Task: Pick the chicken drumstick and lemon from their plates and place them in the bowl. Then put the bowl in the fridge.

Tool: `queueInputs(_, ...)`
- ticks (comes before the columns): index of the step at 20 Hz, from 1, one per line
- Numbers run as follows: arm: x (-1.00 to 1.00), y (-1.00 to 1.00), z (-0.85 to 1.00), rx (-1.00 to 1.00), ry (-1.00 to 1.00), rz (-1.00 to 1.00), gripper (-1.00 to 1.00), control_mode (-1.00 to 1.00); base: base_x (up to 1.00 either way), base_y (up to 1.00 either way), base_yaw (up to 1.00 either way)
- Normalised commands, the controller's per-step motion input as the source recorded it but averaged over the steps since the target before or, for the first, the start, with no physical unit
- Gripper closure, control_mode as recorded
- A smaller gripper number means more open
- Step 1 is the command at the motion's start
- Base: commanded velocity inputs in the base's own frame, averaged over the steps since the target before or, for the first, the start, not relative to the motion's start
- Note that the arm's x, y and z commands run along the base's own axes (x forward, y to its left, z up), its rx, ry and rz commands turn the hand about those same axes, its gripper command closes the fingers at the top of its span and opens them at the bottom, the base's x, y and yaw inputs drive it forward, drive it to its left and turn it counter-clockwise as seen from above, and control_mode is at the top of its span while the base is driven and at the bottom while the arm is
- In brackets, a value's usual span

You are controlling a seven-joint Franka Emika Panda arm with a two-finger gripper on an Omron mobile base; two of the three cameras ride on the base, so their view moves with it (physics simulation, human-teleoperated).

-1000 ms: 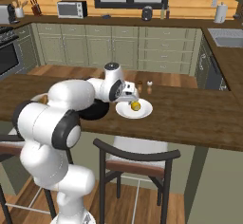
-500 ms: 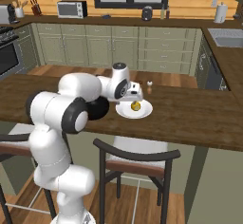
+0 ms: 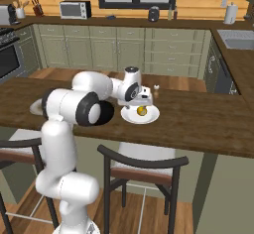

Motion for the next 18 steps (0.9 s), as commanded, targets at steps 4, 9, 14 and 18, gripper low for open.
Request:
queueInputs(4,0.48,-0.14,-0.21,0.0,0.03,0.0,-1.0,-1.0,0.0,0.0,0.0)
queueInputs(9,0.35,-0.02,-0.25,0.0,0.01,0.0,-1.0,-1.0,0.0,0.0,0.0)
queueInputs(14,0.33,0.0,-0.28,0.0,0.04,0.0,-1.0,-1.0,0.0,0.0,0.0)
queueInputs(18,0.28,0.0,-0.28,0.0,0.06,0.0,-1.0,-1.0,0.0,0.0,0.0)
